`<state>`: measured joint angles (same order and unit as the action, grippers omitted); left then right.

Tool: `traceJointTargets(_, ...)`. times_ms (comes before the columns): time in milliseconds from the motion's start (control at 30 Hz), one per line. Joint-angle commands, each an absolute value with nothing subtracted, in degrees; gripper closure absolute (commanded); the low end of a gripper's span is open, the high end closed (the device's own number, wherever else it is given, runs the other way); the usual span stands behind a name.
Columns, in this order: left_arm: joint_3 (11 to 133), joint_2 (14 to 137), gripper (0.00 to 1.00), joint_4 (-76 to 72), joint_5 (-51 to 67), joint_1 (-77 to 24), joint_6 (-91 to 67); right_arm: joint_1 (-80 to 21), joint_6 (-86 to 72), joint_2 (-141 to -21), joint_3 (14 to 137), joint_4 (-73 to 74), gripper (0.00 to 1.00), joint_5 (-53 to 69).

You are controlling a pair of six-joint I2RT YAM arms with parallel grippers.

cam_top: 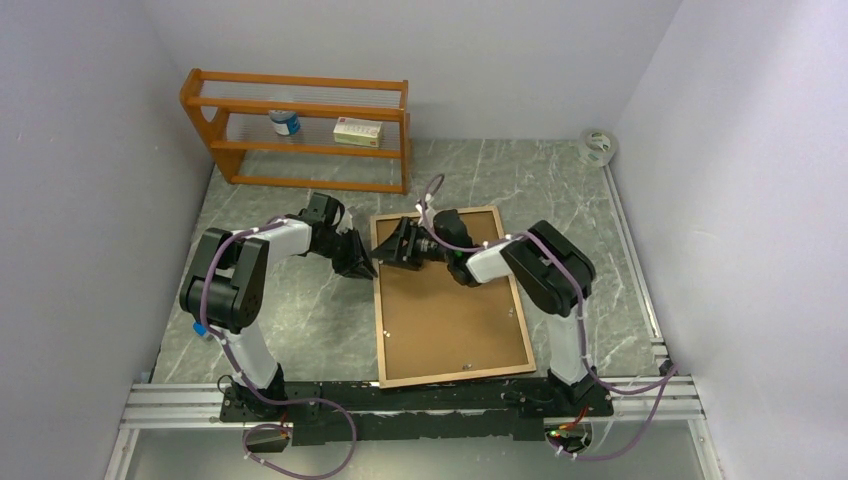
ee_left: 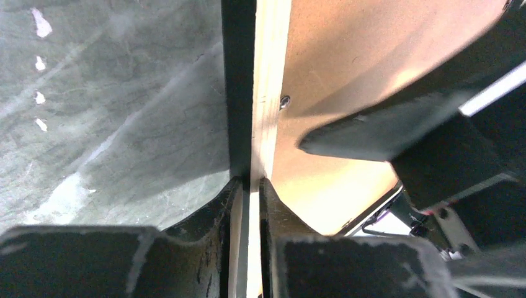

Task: Put the photo into the frame
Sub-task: Install the photo frame at the center of the board.

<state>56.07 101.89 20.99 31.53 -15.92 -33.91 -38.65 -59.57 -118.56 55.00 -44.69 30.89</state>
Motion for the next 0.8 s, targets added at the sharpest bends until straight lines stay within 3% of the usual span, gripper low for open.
traceJointTargets(0,56.1,102.1,0.82,20.7,28.8,-15.9,-33.4,-36.6,-57.8,-107.6,53.3,-47.2,0.30,27.1)
traceJointTargets(200,57.5,99.3,0.74,20.0,28.5,-15.5,-34.0,-33.0,-48.5,-100.2,54.4,-28.8,0.30,19.7)
traceJointTargets(367,59.6,99.1,0.58,19.6,27.6,-14.5,-34.5,-32.1,-41.4,-100.2,58.8,-14.3,0.39,8.7)
traceJointTargets(500,62.2,100.9,0.46,19.4,27.2,-13.1,-34.8,-31.2,-41.8,-103.3,60.9,-11.7,0.42,7.1)
traceJointTargets(633,66.1,105.9,0.46,19.3,30.3,-12.1,-34.0,-30.8,-44.4,-108.2,63.0,-12.5,0.42,8.2)
traceJointTargets(767,69.0,109.4,0.52,20.5,30.1,-12.1,-32.6,-30.5,-44.5,-111.9,65.0,-13.4,0.43,7.9)
